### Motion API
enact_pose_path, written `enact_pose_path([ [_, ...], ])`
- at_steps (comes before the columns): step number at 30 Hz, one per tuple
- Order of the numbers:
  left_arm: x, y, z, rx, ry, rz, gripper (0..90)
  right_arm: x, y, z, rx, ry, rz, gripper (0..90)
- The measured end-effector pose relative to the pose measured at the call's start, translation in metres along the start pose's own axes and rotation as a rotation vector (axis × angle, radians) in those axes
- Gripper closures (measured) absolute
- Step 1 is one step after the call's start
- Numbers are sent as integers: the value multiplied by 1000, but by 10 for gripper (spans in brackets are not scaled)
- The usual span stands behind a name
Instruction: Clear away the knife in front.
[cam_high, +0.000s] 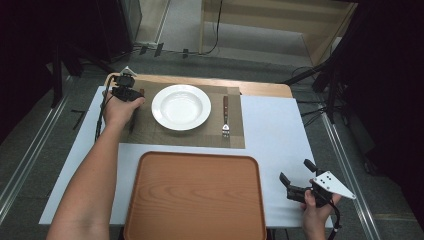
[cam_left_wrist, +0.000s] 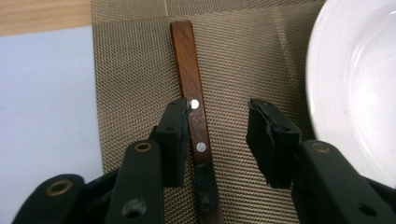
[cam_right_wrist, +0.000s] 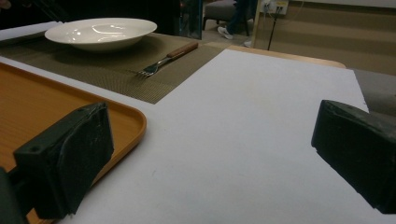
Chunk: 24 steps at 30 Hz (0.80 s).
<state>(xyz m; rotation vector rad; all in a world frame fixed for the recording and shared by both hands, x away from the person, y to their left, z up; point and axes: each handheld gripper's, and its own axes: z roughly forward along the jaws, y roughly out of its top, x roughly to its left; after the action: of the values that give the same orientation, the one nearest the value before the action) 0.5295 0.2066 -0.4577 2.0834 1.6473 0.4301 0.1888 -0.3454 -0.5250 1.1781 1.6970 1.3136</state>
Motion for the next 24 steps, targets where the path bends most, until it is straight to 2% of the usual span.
enact_pose_path([
  [2,1,0,2,9,14,4,609,0,0,0,0,-4,1,0],
  [6,3,-1,5,19,13,3,659,0,0,0,-1,-1,1,0],
  [15,5,-2,20,58,16,-20,699,-1,0,1,-1,-2,3,0],
  [19,2,-3,21,58,27,1,744,0,0,1,1,-3,2,0],
  [21,2,-5,20,66,26,39,750,0,0,1,1,-3,2,0],
  [23,2,-4,20,79,32,26,752,0,0,1,1,-6,2,0],
  [24,1,-4,20,82,35,40,752,-1,0,1,-2,-3,5,0],
])
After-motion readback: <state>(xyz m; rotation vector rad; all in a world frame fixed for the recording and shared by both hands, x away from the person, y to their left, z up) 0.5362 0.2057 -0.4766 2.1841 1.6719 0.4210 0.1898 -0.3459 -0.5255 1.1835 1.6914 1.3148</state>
